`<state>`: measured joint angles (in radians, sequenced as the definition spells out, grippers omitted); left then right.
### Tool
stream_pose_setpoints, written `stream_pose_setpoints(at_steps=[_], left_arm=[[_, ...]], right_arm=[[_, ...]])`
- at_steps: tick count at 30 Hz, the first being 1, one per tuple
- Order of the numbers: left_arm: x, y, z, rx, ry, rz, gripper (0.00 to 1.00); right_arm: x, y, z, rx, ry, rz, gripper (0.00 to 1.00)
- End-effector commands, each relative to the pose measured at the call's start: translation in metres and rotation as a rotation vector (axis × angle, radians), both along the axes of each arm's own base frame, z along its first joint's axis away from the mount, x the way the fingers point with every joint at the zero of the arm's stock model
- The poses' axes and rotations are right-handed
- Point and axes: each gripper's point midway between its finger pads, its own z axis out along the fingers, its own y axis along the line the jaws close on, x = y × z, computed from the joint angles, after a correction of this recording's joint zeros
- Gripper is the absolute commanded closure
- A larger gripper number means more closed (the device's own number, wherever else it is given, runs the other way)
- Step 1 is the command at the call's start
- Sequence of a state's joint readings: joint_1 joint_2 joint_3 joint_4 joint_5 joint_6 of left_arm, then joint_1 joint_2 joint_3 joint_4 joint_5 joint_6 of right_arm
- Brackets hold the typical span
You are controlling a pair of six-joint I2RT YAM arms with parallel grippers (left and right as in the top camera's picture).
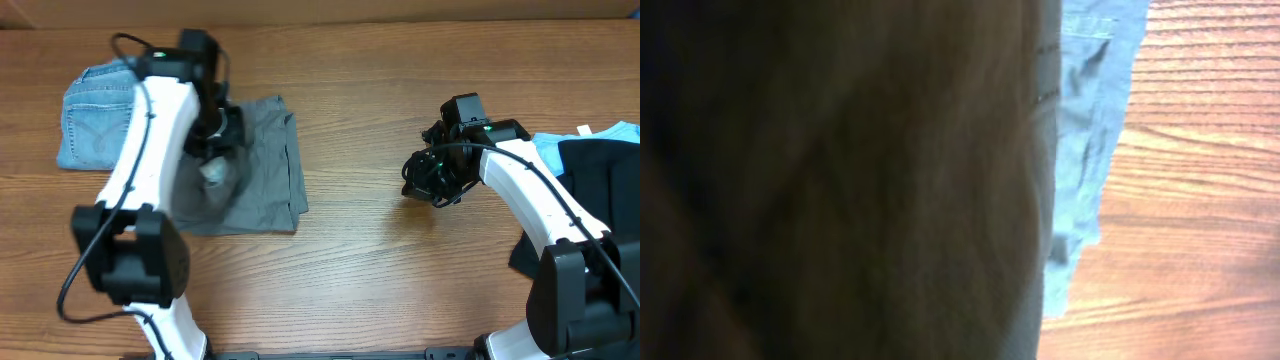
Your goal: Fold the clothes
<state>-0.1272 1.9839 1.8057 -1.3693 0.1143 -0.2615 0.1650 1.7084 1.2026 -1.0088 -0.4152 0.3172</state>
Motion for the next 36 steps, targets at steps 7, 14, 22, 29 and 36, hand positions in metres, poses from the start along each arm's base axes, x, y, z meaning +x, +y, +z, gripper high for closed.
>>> stream_pose_setpoints(at_steps=[7, 14, 22, 29, 36], left_arm=[[0.007, -0.042, -0.023, 0.007, 0.009, 0.053, 0.82], [0.013, -0.058, -0.023, -0.005, -0.032, 0.023, 0.00], [0.018, -0.041, 0.013, -0.030, -0.039, 0.034, 0.00], [0.021, -0.010, 0.049, 0.052, -0.083, -0.027, 0.00], [0.020, 0.011, 0.016, 0.163, -0.047, -0.068, 0.96]], right_arm=[[0.006, 0.001, 0.011, 0.013, -0.036, 0.002, 0.96], [0.006, 0.001, 0.011, 0.010, -0.037, 0.004, 0.96], [0.005, 0.000, 0.010, 0.010, -0.035, 0.008, 0.96], [0.007, 0.001, 0.011, 0.010, -0.052, 0.028, 0.96], [0.008, 0.001, 0.011, 0.011, -0.056, 0.028, 0.96]])
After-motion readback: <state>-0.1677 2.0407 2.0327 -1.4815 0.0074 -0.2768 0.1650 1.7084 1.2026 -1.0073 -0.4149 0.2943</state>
